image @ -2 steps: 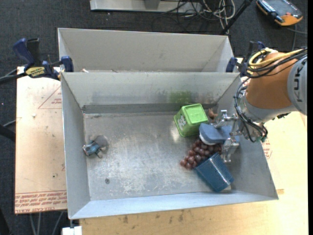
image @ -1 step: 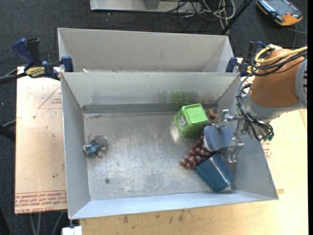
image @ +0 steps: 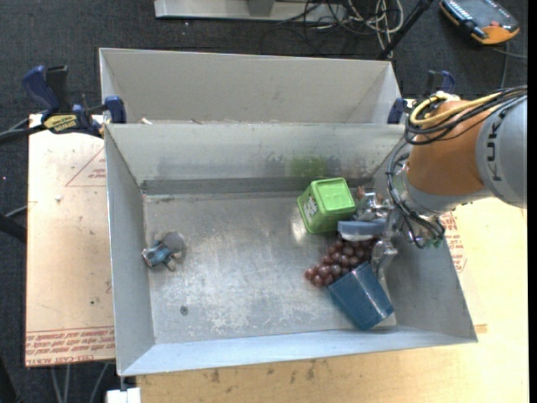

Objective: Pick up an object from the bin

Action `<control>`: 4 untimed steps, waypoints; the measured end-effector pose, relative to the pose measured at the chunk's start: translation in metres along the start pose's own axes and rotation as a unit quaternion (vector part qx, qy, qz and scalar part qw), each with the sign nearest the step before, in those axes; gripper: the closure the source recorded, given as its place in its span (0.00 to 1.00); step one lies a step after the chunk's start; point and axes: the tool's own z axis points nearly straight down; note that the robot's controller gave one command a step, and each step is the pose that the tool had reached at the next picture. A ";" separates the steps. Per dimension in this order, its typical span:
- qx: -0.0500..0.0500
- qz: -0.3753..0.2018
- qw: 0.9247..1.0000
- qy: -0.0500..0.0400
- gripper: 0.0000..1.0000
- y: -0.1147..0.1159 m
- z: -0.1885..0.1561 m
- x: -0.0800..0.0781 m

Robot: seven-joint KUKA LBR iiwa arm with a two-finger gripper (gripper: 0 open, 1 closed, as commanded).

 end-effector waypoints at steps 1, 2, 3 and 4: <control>0.004 -0.130 0.992 -0.009 1.00 0.032 0.003 -0.006; 0.004 -0.129 0.992 -0.009 1.00 0.032 0.003 -0.006; 0.002 -0.130 0.992 -0.005 1.00 0.033 -0.001 -0.005; -0.002 -0.130 0.992 0.004 1.00 0.035 -0.017 -0.002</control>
Offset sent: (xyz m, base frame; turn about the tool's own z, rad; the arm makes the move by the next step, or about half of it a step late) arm 0.0000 0.0000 0.0000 0.0000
